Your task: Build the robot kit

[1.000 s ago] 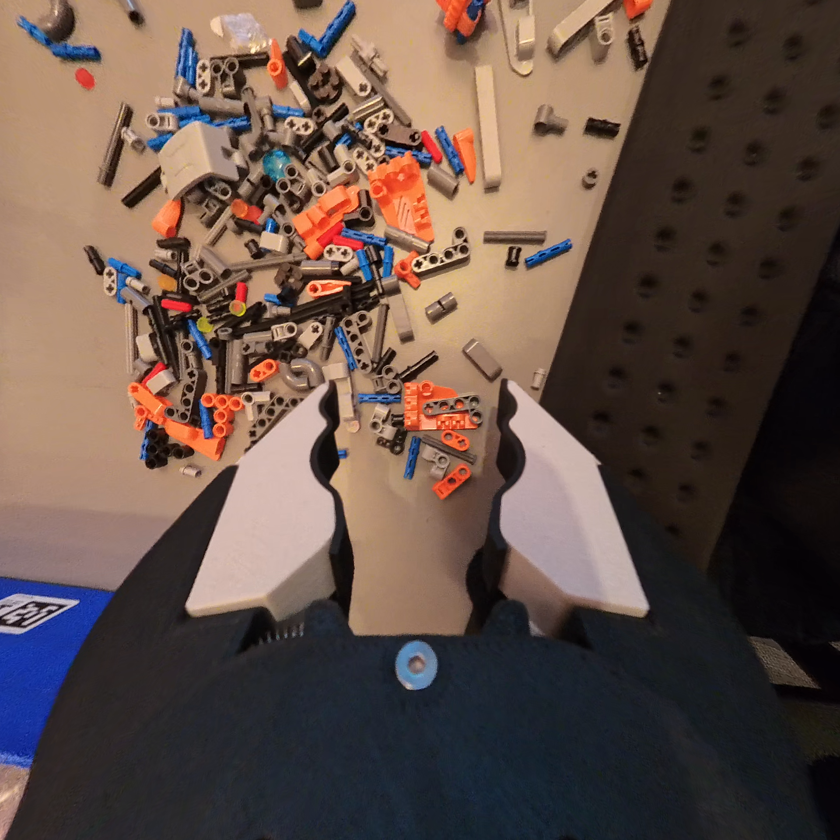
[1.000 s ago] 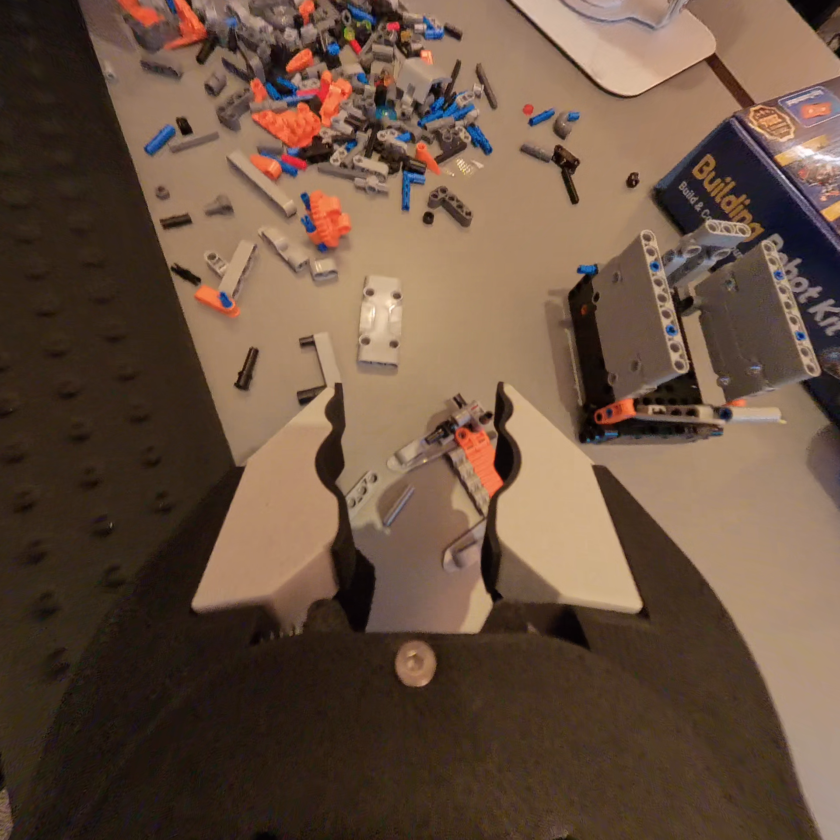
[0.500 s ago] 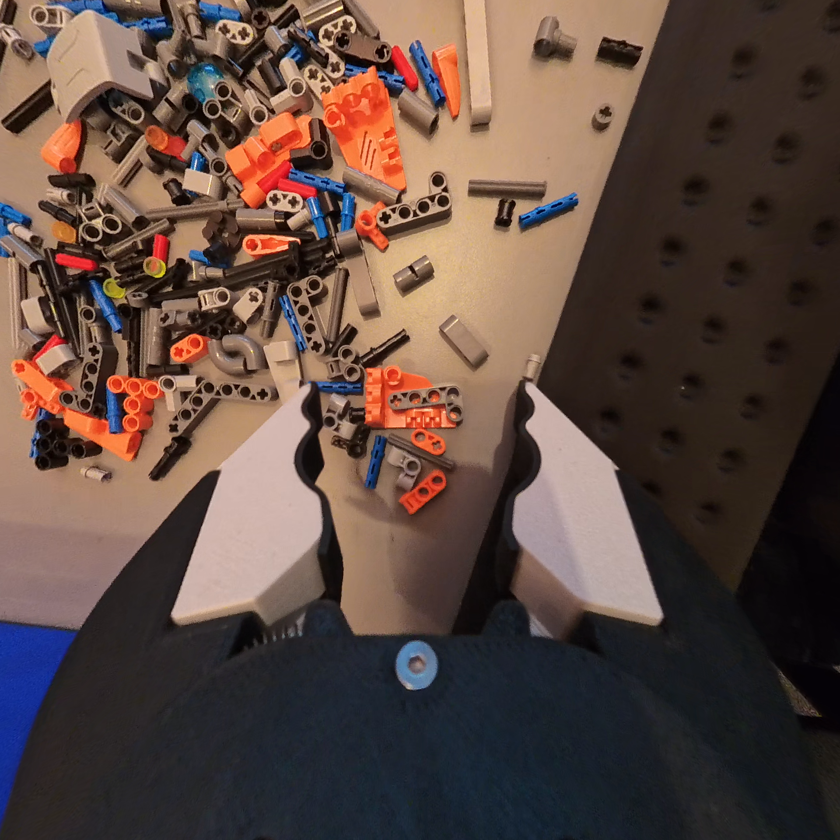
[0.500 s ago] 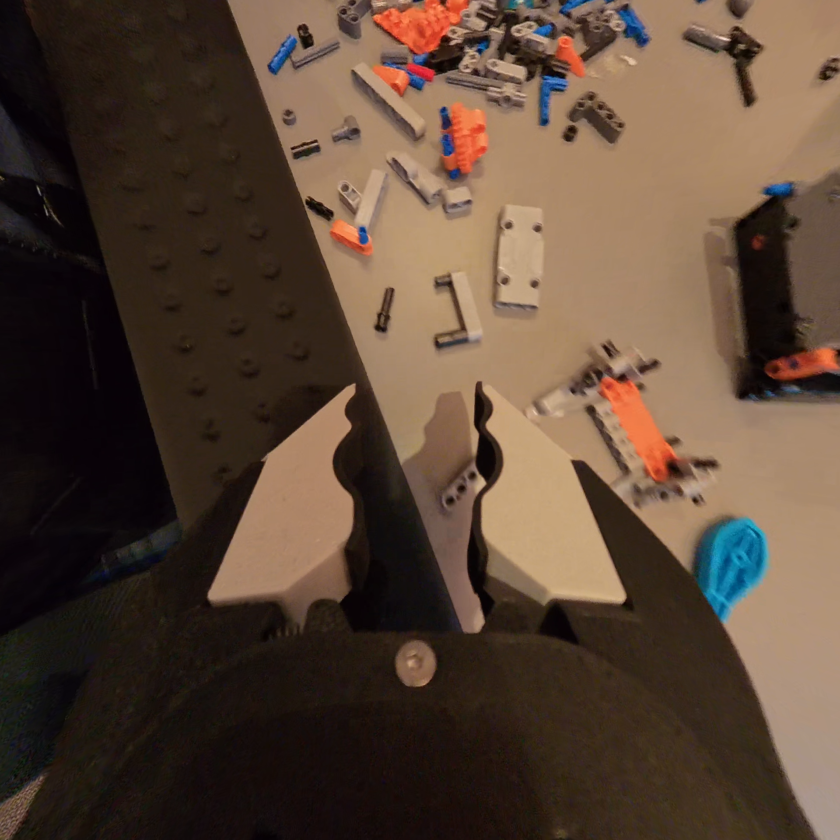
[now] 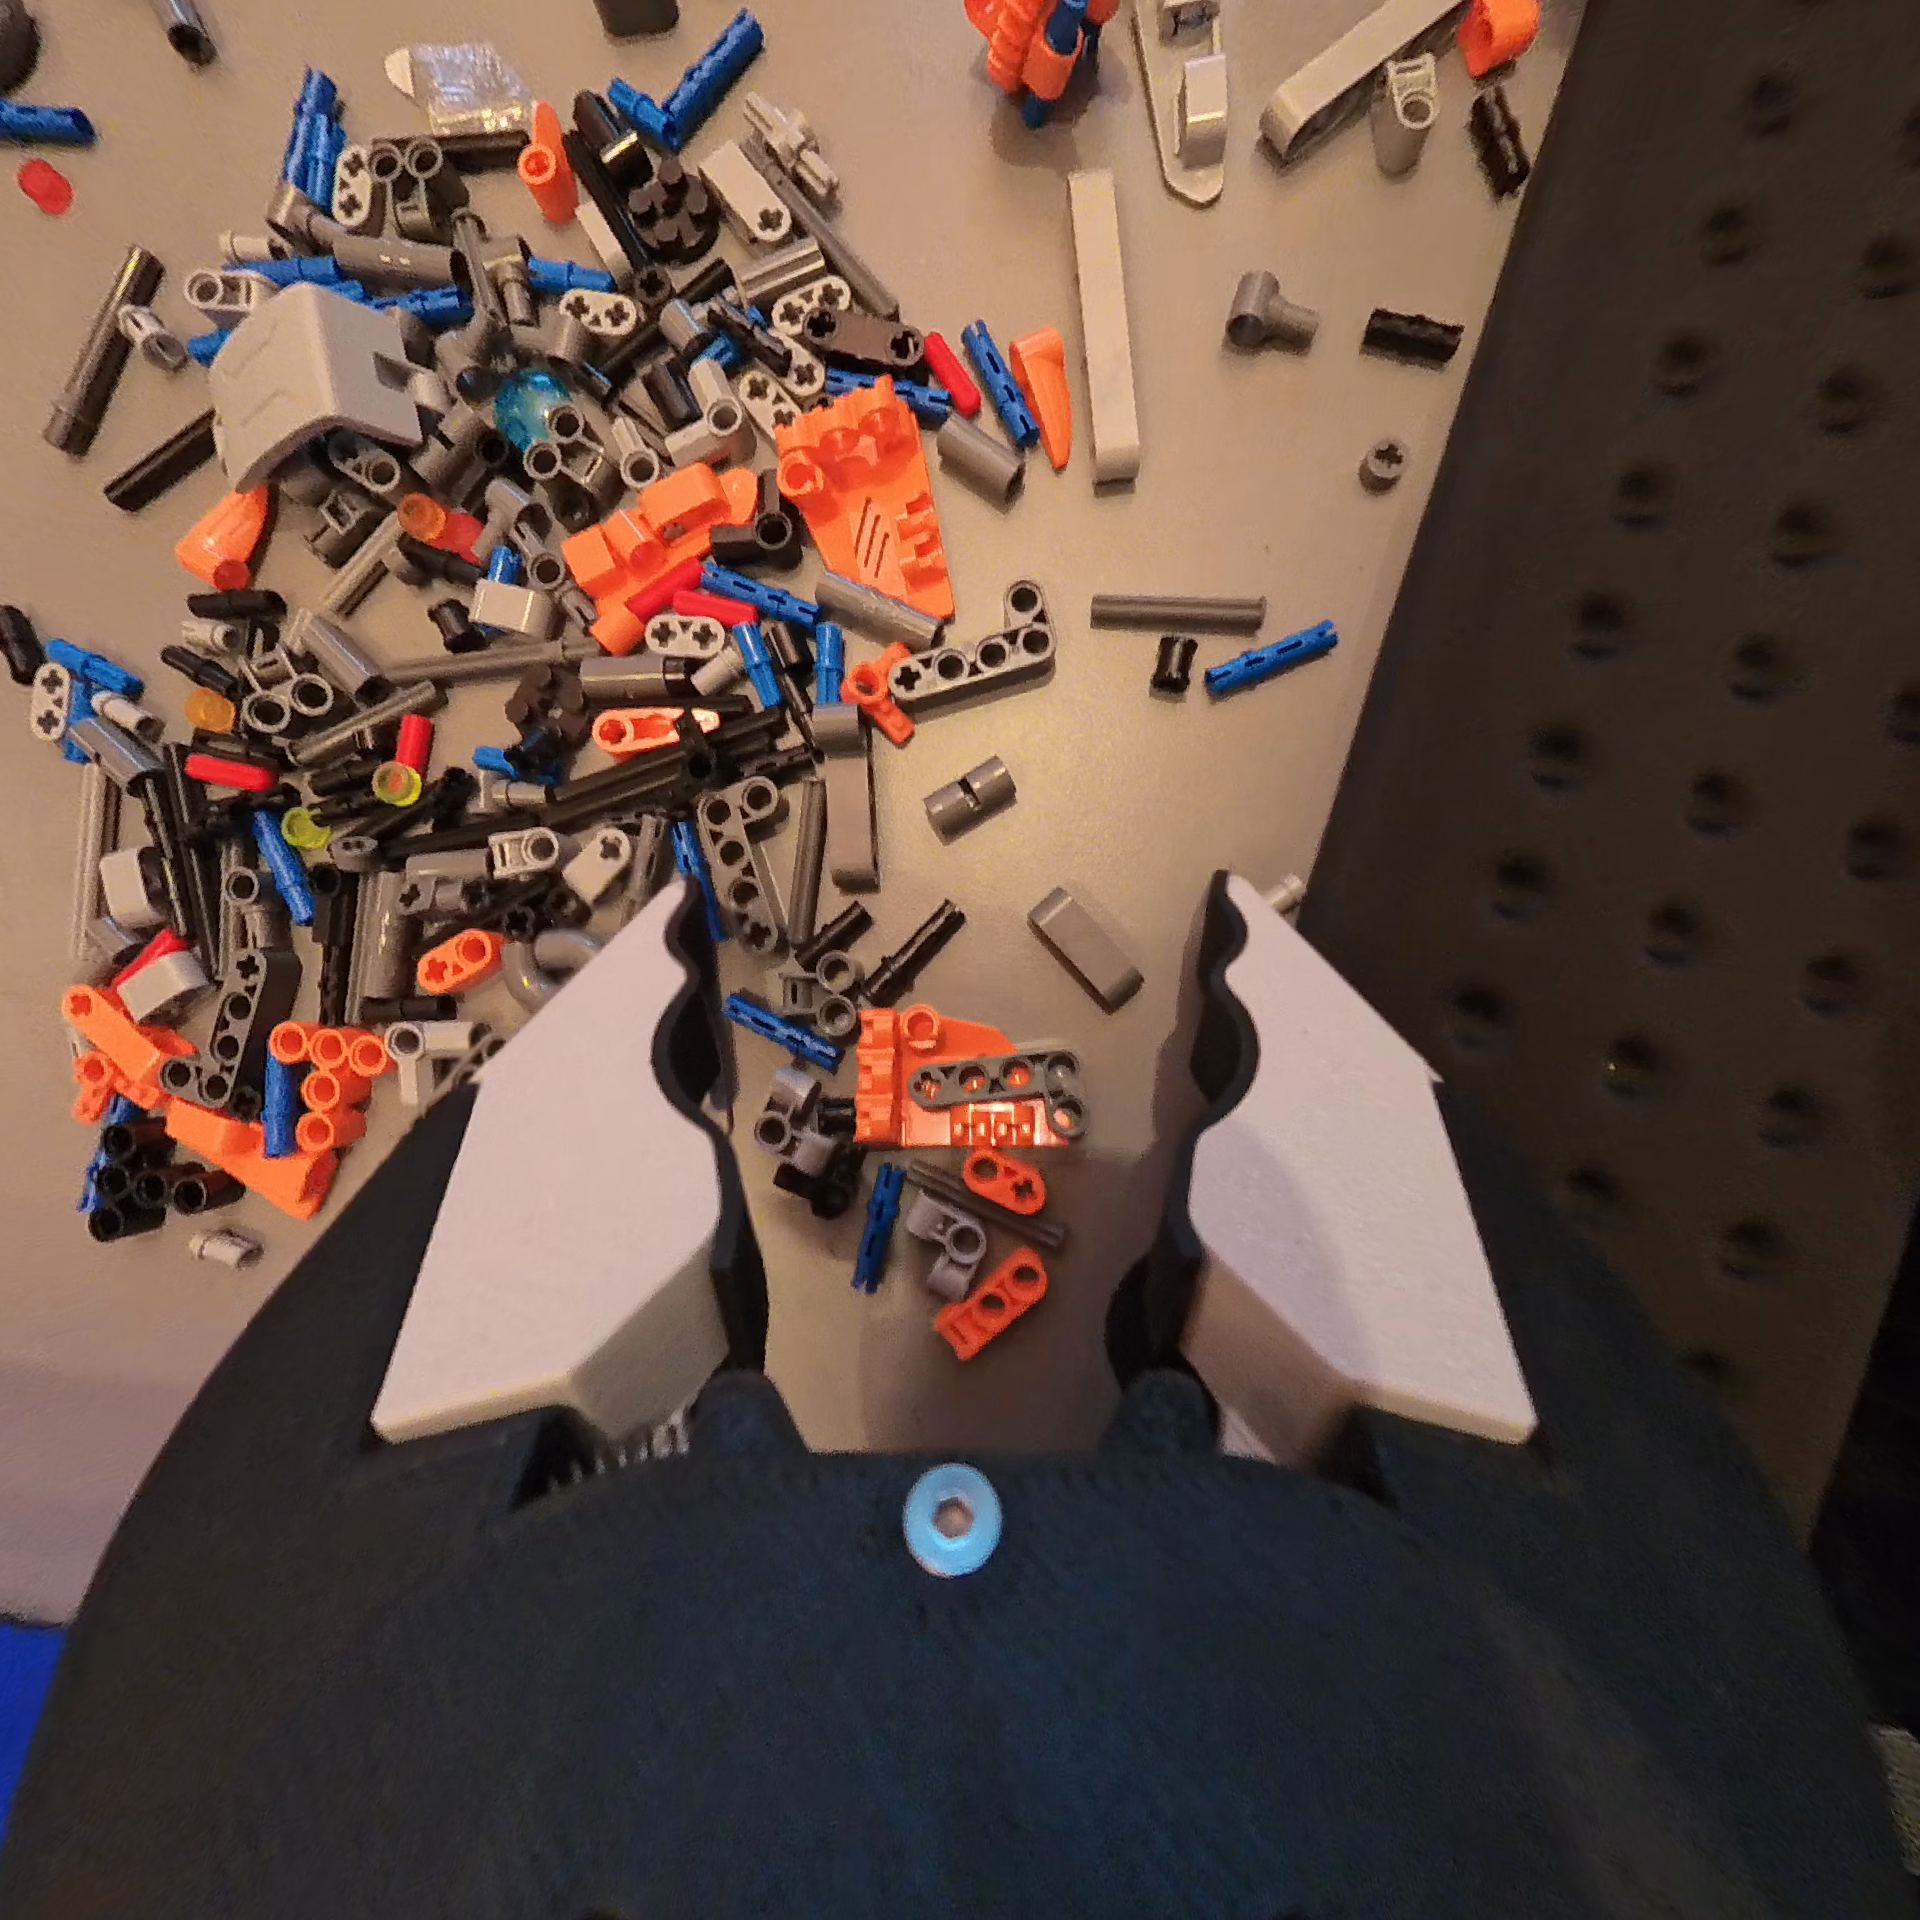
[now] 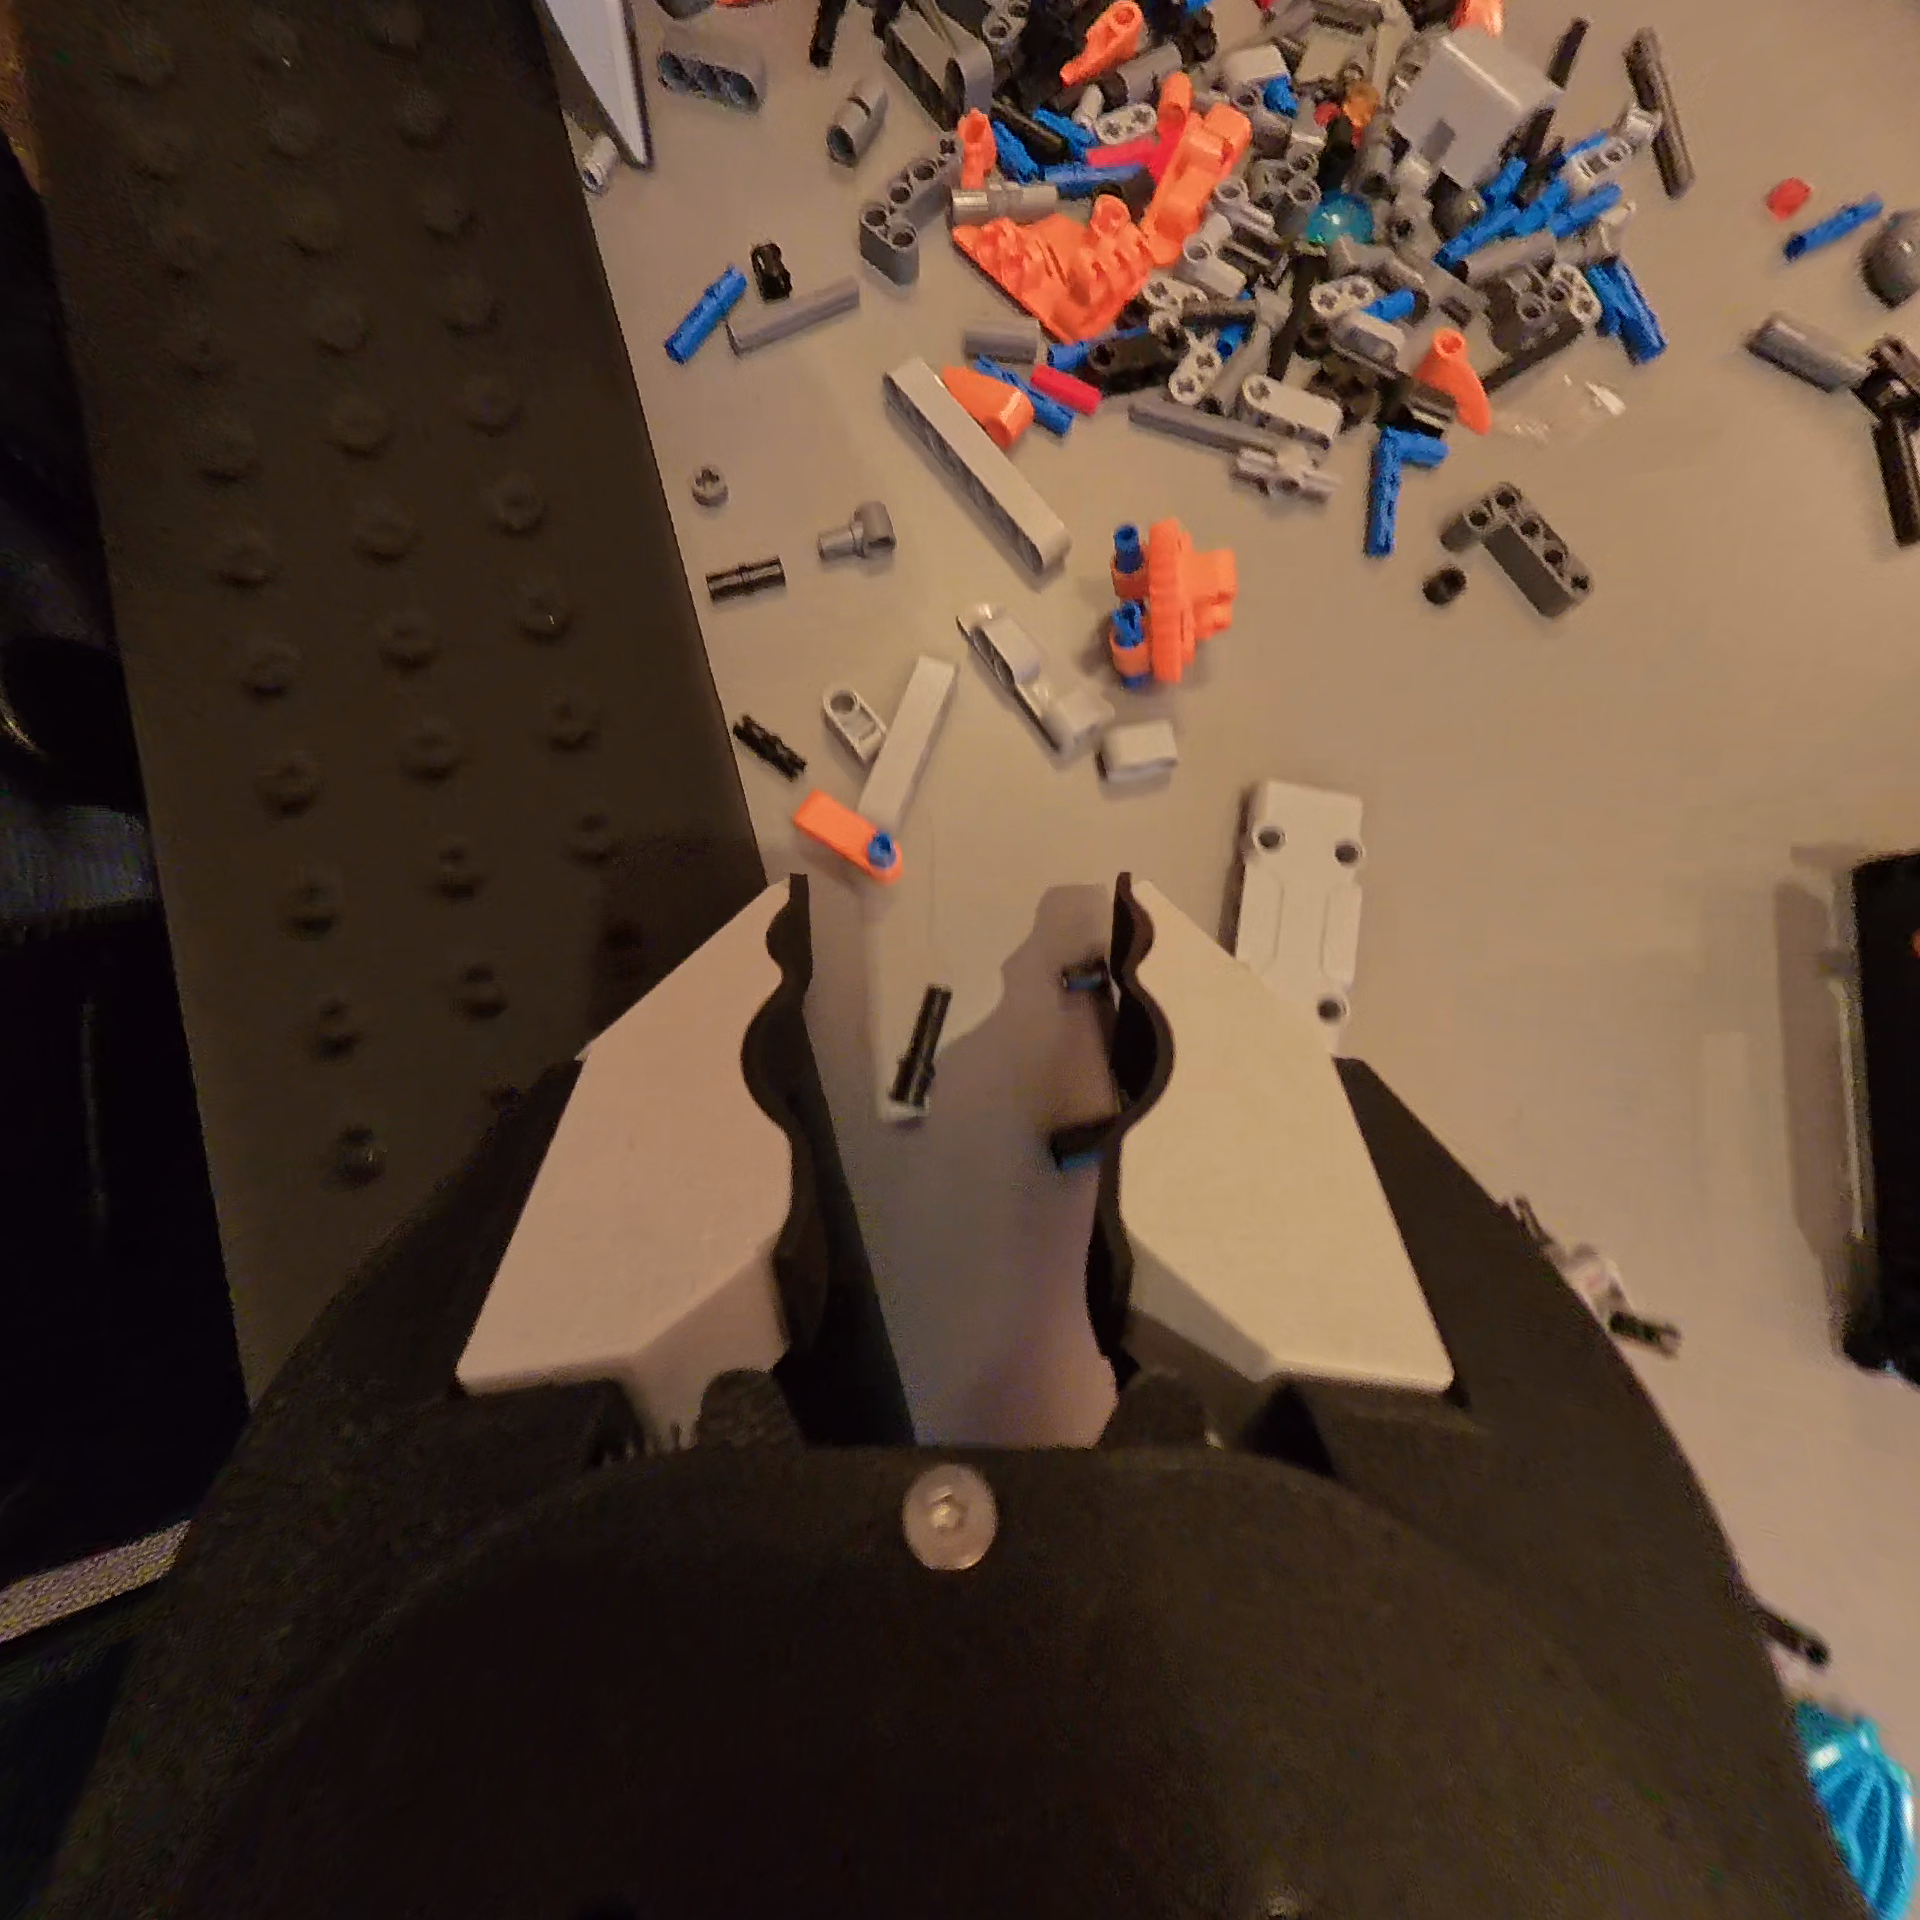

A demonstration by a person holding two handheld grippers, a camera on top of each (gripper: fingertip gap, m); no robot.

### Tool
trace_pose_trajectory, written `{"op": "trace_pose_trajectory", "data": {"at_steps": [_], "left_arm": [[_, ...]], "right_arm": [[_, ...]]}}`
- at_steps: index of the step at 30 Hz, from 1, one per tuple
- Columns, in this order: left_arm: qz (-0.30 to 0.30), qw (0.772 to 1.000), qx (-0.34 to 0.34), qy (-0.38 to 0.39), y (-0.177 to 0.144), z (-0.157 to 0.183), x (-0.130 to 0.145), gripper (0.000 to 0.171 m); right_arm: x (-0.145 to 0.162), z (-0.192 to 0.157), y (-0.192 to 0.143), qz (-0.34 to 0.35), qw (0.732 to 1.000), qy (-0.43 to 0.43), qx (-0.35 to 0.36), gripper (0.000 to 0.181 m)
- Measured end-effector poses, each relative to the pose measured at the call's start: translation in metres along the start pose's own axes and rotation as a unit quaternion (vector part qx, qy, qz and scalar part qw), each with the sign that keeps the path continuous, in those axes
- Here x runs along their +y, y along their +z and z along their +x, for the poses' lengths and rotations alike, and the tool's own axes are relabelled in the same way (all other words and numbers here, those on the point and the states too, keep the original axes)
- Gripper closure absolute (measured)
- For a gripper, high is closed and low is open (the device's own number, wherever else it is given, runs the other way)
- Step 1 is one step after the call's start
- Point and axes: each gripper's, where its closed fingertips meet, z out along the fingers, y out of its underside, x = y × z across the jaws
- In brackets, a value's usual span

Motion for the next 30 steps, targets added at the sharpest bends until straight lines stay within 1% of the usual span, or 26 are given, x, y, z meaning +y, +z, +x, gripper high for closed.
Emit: {"op": "trace_pose_trajectory", "data": {"at_steps": [3,8,12,16,18,20,23,27,30], "left_arm": [[0.007,1.0,0.0,0.006,0.005,-0.001,-0.009,0.082],[0.012,1.0,0.006,0.017,0.014,-0.001,-0.023,0.083],[0.013,1.0,0.009,0.02,0.021,-0.003,-0.032,0.084],[0.018,1.0,0.002,0.012,0.028,-0.008,-0.043,0.088],[0.021,1.0,-0.009,0.014,0.03,-0.012,-0.047,0.088],[0.026,0.999,-0.019,0.022,0.03,-0.013,-0.049,0.09],[0.052,0.998,0.006,0.018,0.025,-0.006,-0.055,0.092],[0.081,0.996,0.017,0.009,0.017,-0.006,-0.063,0.095],[0.082,0.996,0.016,0.014,0.018,-0.005,-0.067,0.096]], "right_arm": [[-0.009,0.0,0.011,-0.004,1.0,-0.011,-0.01,0.12],[-0.02,0.005,0.028,-0.017,1.0,-0.018,-0.006,0.117],[-0.032,0.008,0.039,-0.014,1.0,-0.017,-0.008,0.12],[-0.043,0.021,0.048,-0.018,0.999,-0.014,0.023,0.12],[-0.045,0.024,0.045,-0.02,0.998,-0.03,0.047,0.115],[-0.047,0.027,0.03,-0.001,0.997,-0.033,0.064,0.117],[-0.04,0.044,-0.012,0.049,0.993,0.0,0.104,0.126],[0.011,0.086,-0.073,0.045,0.981,0.077,0.171,0.128],[0.054,0.109,-0.099,0.011,0.973,0.128,0.192,0.127]]}}
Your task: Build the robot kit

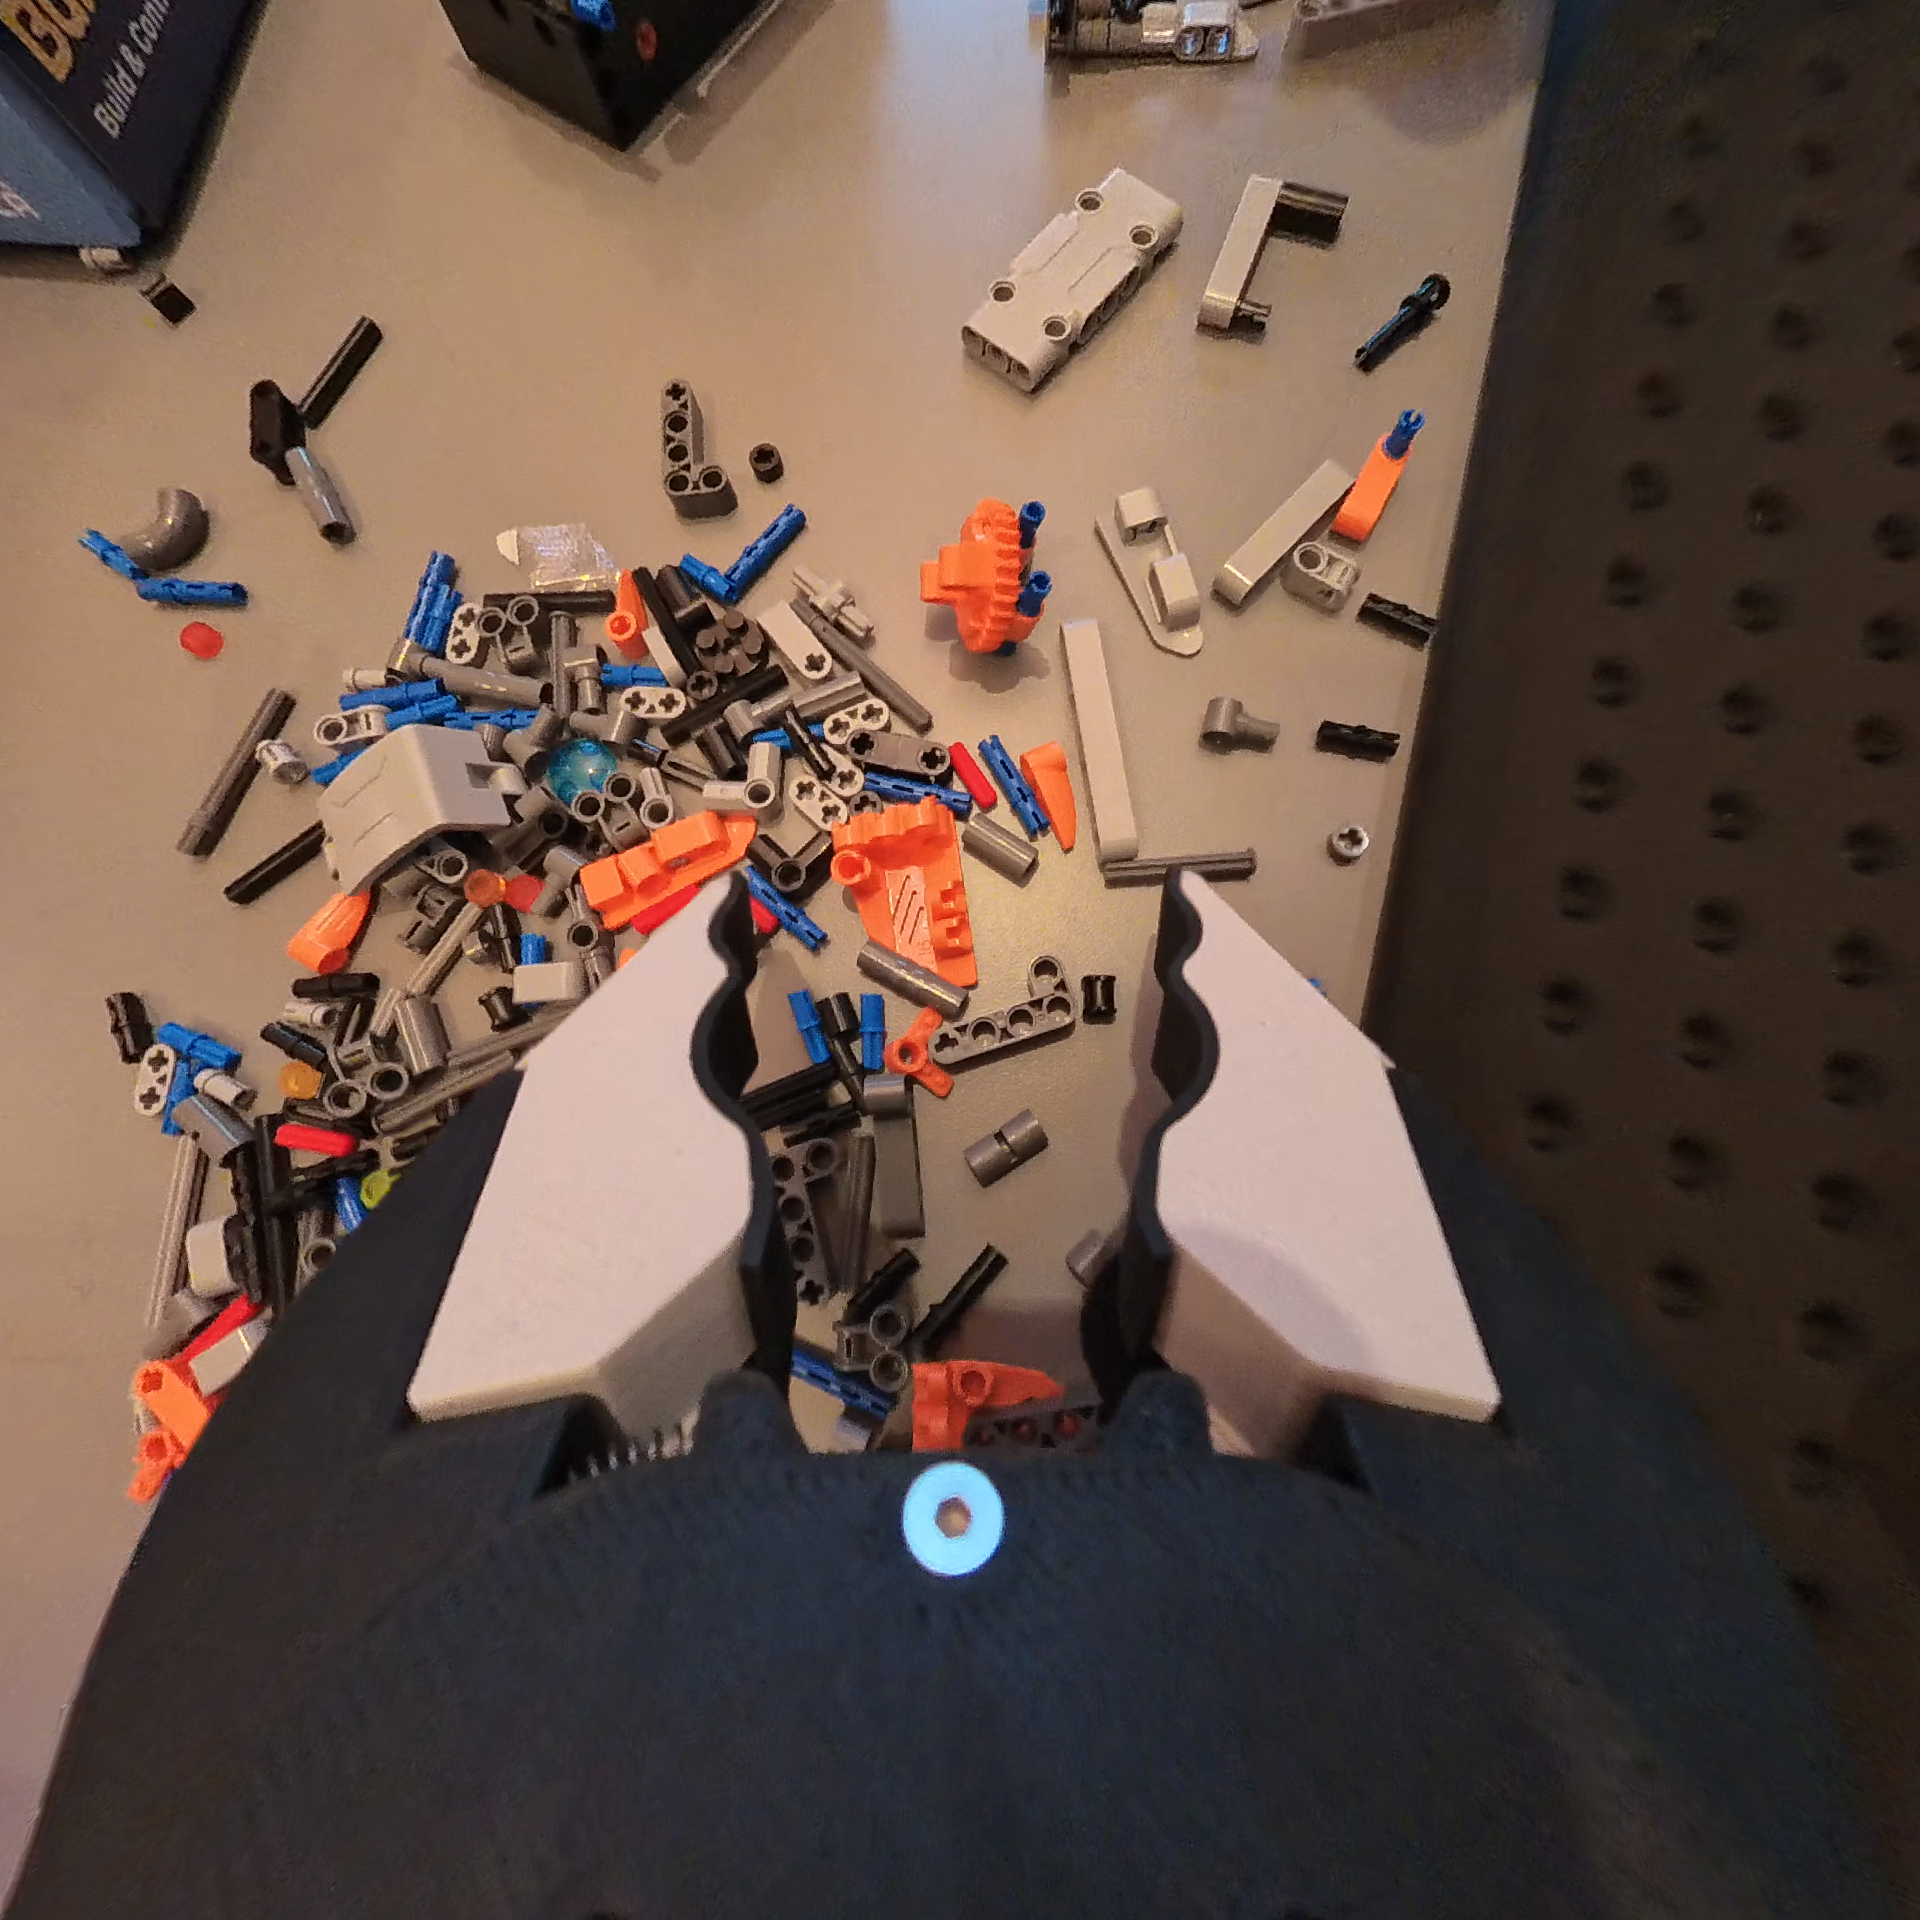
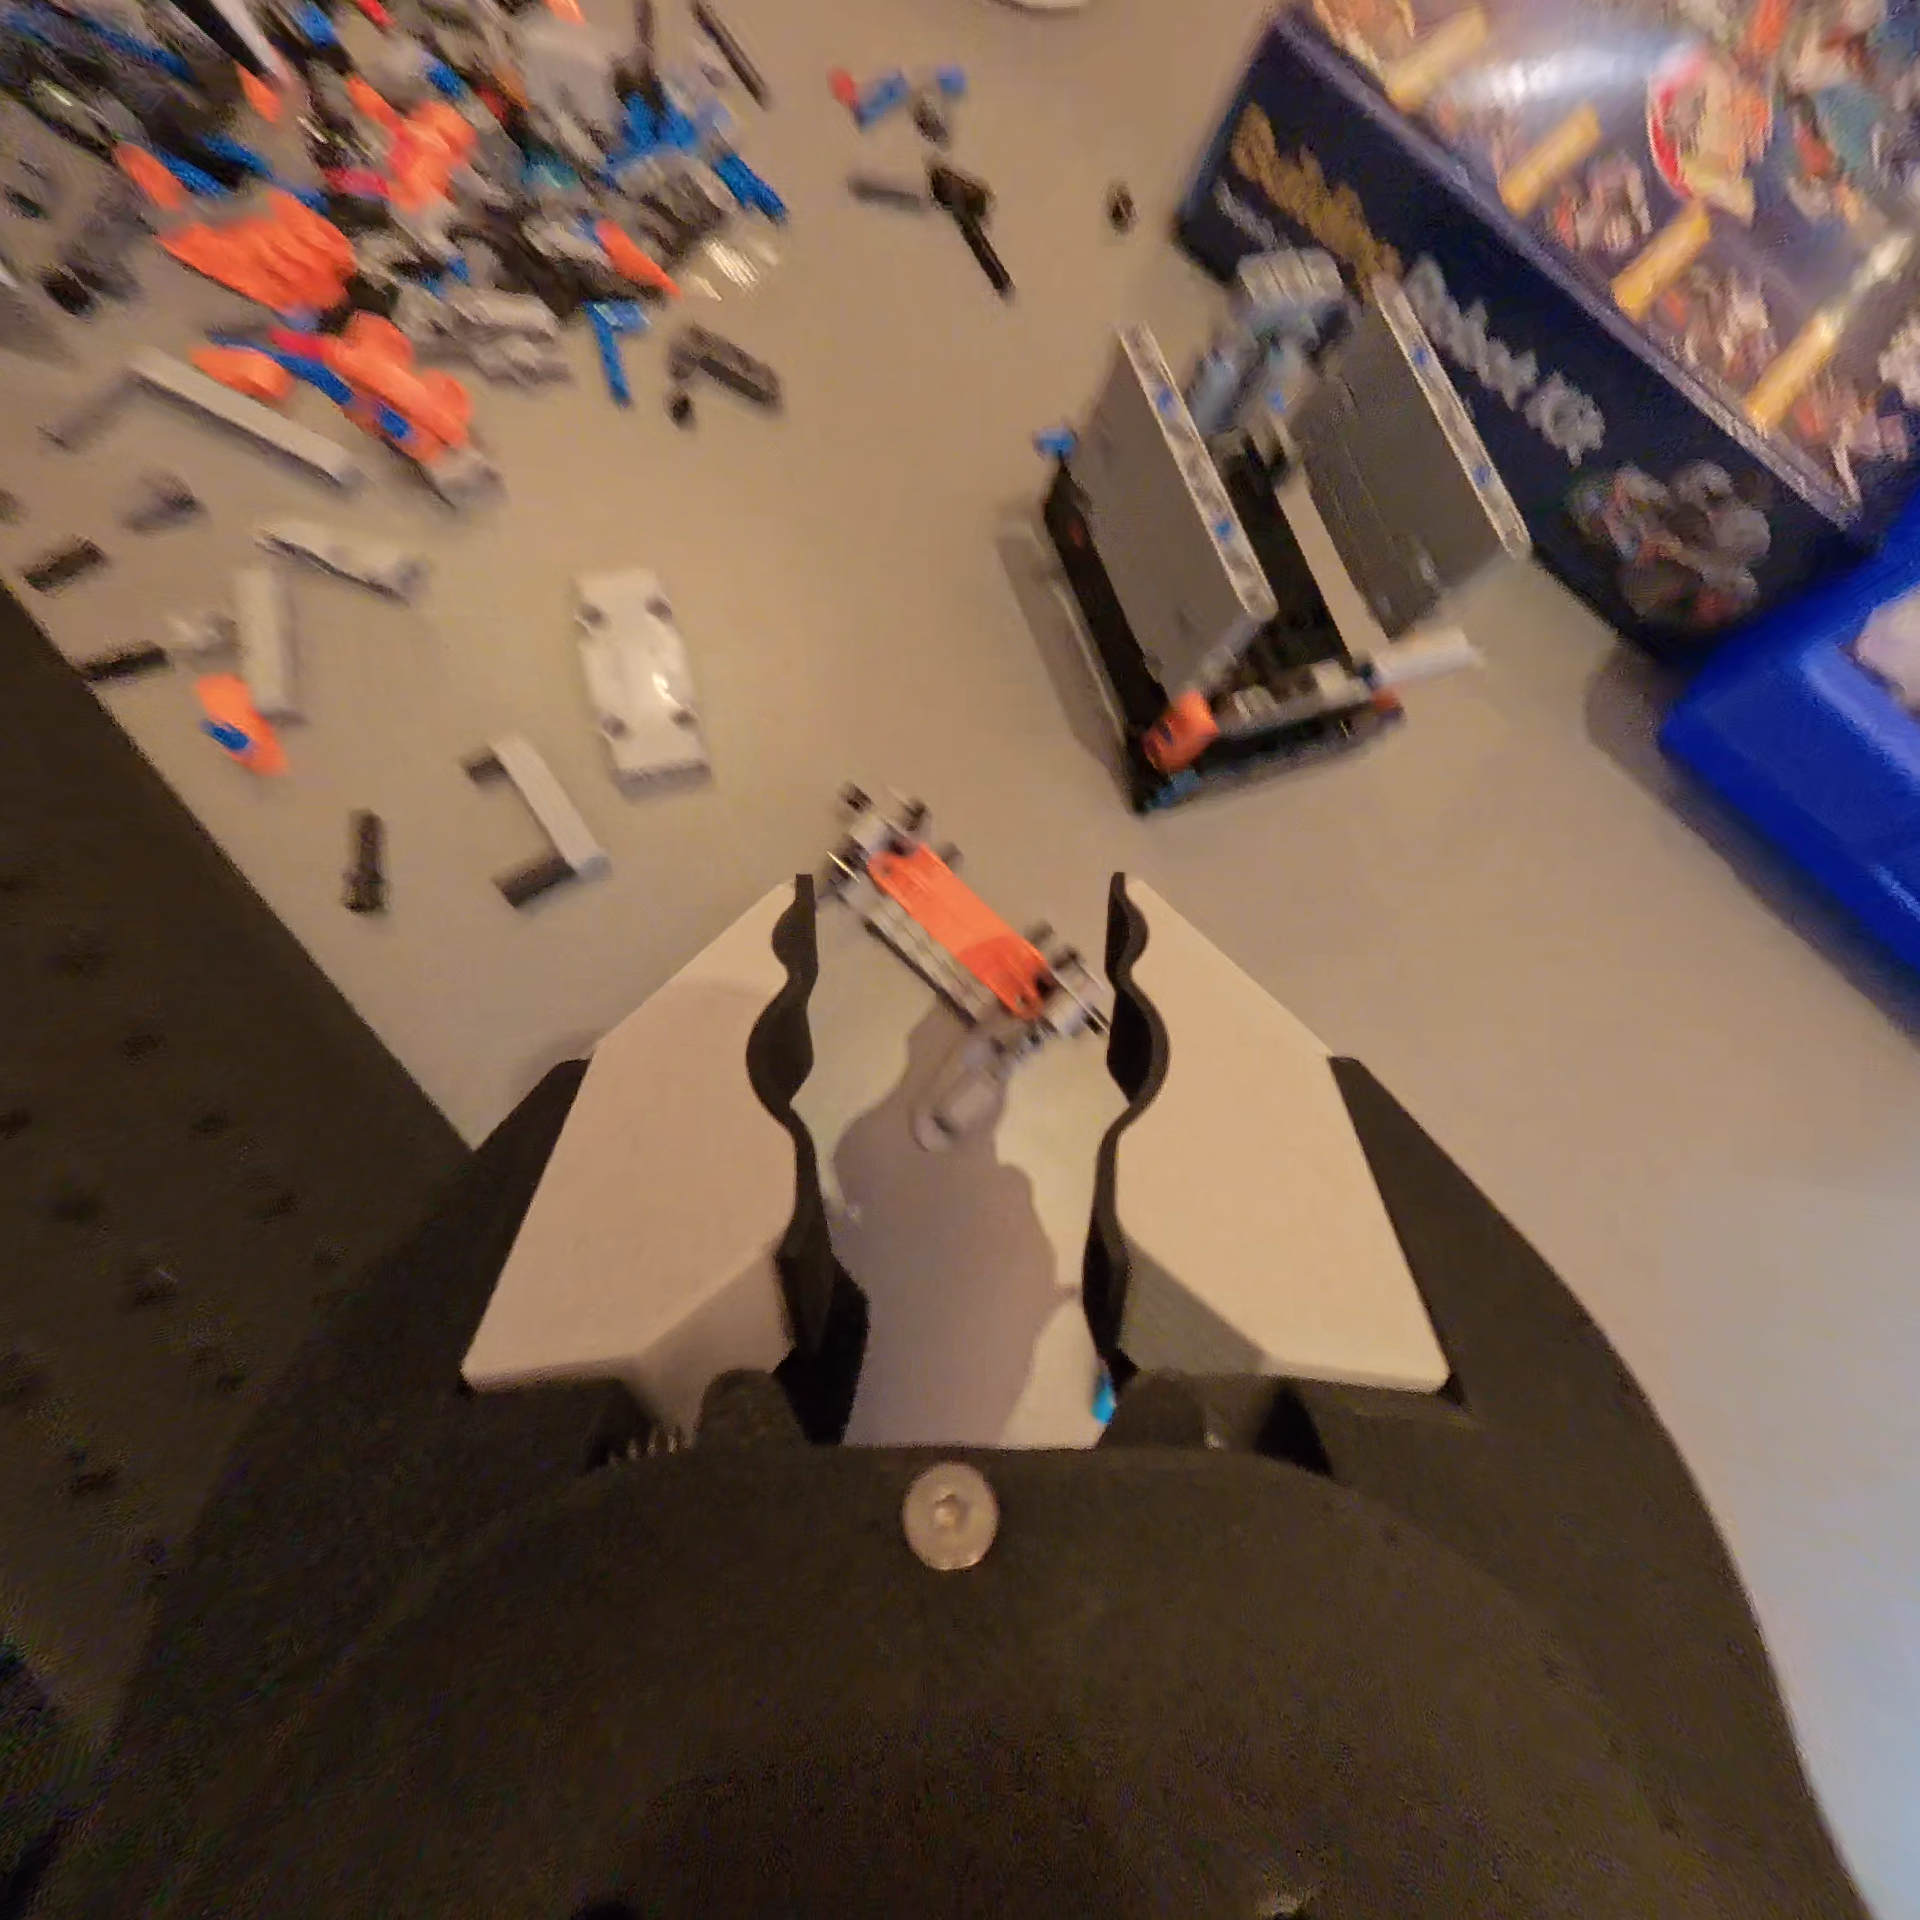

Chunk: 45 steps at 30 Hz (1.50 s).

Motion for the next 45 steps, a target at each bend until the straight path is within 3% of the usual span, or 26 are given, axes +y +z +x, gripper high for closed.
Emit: {"op": "trace_pose_trajectory", "data": {"at_steps": [6,11,26,45], "left_arm": [[-0.009,1.0,-0.005,0.018,0.007,0.005,-0.004,0.097],[-0.002,1.0,-0.01,0.017,0.008,0.002,-0.005,0.099],[0.005,1.0,-0.024,0.014,0.01,-0.005,-0.004,0.1],[0.02,0.999,-0.045,0.0,0.007,-0.014,-0.006,0.102]], "right_arm": [[0.032,0.01,0.022,-0.055,0.998,0.008,-0.028,0.138],[0.032,0.014,0.032,-0.049,0.999,-0.003,-0.001,0.168],[0.006,0.032,0.018,0.016,0.997,0.017,0.079,0.169],[0.002,0.047,0.014,0.047,0.99,-0.008,0.133,0.169]]}}
